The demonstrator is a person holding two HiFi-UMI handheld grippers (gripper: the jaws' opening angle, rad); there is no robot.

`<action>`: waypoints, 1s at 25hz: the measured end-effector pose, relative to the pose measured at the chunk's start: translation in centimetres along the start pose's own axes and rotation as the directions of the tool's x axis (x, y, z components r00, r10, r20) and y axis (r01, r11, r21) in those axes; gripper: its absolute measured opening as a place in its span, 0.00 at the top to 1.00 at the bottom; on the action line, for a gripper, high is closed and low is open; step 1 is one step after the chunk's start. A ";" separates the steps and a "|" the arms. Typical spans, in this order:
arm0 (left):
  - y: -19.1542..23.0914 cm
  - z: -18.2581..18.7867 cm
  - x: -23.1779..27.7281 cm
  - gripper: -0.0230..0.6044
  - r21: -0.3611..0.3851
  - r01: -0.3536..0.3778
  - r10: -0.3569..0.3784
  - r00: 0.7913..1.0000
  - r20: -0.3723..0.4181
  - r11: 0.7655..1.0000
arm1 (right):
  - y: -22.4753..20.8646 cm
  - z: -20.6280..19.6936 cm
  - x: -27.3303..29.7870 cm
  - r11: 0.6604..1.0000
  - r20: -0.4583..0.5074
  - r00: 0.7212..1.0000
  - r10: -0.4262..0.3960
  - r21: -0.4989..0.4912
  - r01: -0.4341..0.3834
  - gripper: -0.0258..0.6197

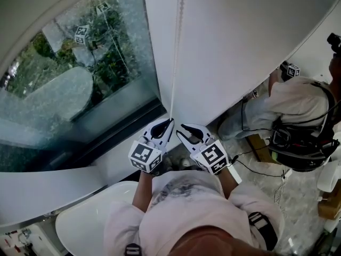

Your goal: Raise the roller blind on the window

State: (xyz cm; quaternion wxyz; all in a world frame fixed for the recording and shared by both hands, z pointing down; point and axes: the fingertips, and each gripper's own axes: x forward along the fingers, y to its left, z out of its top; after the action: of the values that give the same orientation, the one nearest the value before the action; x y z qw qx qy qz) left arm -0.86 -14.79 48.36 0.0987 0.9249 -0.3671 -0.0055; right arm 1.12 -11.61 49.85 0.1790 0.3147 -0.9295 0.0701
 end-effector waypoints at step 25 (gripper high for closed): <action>-0.2 -0.2 0.1 0.95 0.017 0.020 -0.020 1.000 -0.002 1.000 | -0.5 21.2 -2.9 0.996 0.354 0.935 0.028 -0.090 0.004 0.86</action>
State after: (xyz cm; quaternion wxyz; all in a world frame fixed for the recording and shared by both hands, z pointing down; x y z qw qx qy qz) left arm -0.63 -14.74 48.53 0.0912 0.9294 -0.3577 -0.0026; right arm -2.53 -15.56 29.13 0.0216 0.3081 -0.9507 -0.0284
